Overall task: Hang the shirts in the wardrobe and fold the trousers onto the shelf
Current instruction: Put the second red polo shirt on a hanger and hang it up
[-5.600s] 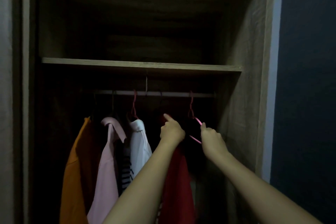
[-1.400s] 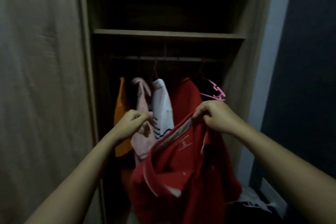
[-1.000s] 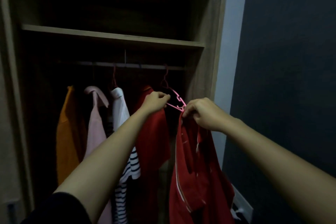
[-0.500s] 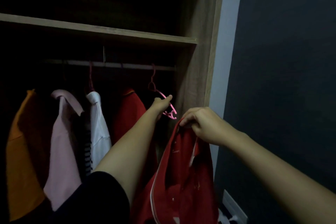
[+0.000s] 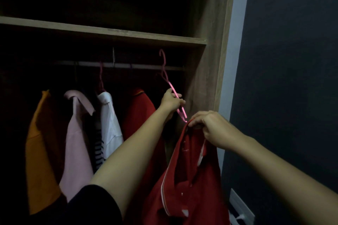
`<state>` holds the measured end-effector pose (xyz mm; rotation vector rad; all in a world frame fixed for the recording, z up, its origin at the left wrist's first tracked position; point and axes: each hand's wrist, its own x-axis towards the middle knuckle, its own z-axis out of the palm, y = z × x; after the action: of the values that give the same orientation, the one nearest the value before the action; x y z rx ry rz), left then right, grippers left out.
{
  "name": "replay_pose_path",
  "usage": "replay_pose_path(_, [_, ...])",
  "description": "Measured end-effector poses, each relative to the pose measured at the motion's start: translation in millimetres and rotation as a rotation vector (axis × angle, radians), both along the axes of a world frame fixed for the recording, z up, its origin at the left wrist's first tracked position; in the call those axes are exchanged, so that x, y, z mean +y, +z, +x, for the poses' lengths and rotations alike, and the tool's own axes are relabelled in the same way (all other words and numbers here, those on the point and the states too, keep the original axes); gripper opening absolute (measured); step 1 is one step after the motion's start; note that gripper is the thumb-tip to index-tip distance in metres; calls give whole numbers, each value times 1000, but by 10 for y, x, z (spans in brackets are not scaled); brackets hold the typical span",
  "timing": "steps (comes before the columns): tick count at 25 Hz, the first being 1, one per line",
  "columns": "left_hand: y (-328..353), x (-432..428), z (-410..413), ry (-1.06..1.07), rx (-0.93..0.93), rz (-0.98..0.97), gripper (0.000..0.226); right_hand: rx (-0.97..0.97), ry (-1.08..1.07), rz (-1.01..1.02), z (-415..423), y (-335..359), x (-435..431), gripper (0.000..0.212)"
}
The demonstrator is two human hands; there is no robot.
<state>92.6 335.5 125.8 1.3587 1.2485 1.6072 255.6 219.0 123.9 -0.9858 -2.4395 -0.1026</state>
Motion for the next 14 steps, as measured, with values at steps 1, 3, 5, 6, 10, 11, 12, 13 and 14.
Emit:
replay_pose_path(1, [-8,-141,-17,30,-27,-1,42,-12,-4,9,-31,-23,-20,47])
replay_pose_path(3, [-71,-417,-128,87,-77,-8,28,-18,-18,2,-94,-75,-81,47])
replay_pose_path(5, [-126,-737,-313,73,-108,-38,27,-20,-38,-27,-159,-151,-162,47])
replay_pose_path(6, [-162,-910,-435,74,-116,-65,30,-29,-47,-44,-193,-212,-208,46])
replay_pose_path(10, [-251,-1765,-1109,271,29,-105,28,-126,-68,-78,-397,-484,-360,42])
replay_pose_path(11, [-279,-1980,-1296,329,61,-80,24,-144,-78,-80,-441,-532,-369,42])
replay_pose_path(12, [-317,-2180,-1478,360,68,-59,20,-147,-101,-80,-477,-560,-369,43])
replay_pose_path(13, [-376,-2411,-1679,386,86,-36,16,-136,-136,-86,-515,-575,-401,44])
replay_pose_path(14, [-444,-2627,-1879,407,142,-16,12,-117,-182,-92,-541,-571,-423,43])
